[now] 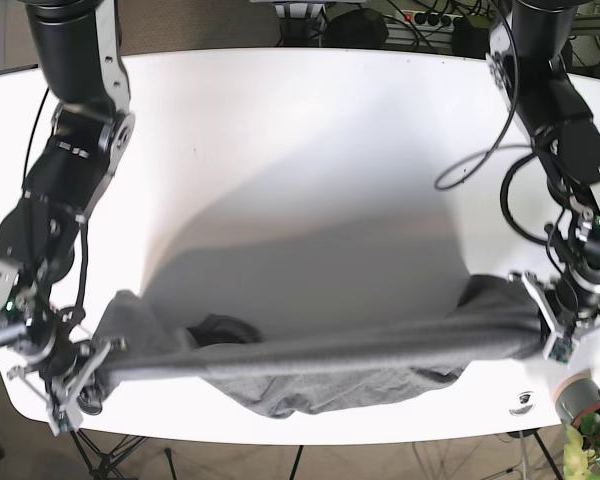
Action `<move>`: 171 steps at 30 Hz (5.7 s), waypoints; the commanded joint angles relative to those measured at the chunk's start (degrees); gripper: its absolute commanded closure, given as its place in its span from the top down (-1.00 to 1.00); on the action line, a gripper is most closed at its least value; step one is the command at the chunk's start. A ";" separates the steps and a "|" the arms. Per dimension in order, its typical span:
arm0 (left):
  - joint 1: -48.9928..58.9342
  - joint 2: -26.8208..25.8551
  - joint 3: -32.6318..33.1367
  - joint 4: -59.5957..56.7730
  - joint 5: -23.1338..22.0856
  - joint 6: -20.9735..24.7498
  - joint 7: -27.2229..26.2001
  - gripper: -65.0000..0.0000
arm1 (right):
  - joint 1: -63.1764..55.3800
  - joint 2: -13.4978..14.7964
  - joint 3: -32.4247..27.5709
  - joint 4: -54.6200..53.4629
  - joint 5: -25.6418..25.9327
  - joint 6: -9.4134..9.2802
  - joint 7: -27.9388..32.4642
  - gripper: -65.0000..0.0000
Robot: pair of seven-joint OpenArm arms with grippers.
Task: Fold the T-shirt properly
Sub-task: 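Lift the grey shirt by its edge with both grippers and lay it flat, then shift the right gripper along the shirt edge to regrasp it, then lift the shirt with both grippers, swing it, and lay it flat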
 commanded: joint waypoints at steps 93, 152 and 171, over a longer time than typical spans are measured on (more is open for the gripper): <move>42.05 2.76 -13.72 4.21 6.94 -3.42 -10.72 -1.00 | -48.04 -10.20 27.25 4.30 29.48 -0.66 1.23 0.60; 22.80 11.29 -17.94 5.18 3.95 -3.42 -10.55 -1.00 | -42.68 -10.20 15.21 16.51 16.65 -4.70 6.68 -0.94; 2.75 6.36 -4.13 4.30 4.04 3.21 -10.55 -1.00 | -19.56 -2.81 -0.44 16.34 1.35 -4.35 6.77 -0.94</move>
